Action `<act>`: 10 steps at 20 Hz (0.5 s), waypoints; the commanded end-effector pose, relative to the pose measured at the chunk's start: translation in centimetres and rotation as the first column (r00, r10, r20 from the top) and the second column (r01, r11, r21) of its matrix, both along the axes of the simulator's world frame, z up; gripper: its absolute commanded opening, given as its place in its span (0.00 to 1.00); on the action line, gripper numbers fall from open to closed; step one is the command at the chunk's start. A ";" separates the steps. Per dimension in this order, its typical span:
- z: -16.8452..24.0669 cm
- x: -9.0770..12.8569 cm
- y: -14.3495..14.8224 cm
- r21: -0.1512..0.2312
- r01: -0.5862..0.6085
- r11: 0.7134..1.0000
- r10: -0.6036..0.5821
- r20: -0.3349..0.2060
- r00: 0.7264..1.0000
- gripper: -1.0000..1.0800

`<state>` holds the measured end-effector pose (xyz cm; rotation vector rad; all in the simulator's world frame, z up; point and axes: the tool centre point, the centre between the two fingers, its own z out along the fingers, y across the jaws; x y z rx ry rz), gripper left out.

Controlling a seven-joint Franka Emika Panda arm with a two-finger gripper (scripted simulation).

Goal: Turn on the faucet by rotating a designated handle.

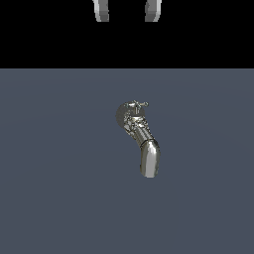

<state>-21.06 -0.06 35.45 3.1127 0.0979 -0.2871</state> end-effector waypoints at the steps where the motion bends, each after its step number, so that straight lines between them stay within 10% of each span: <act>1: -1.8 2.9 -1.7 0.028 0.020 0.999 -0.020 0.024 0.999 0.62; 4: -6.7 4.1 -2.3 -0.041 -0.140 0.989 0.139 -0.021 0.990 0.59; 7: -7.3 9.3 -1.7 -0.053 -0.268 0.962 0.270 0.044 0.962 0.48; 10: -11.1 11.7 0.5 -0.064 -0.357 0.932 0.361 0.054 0.931 0.62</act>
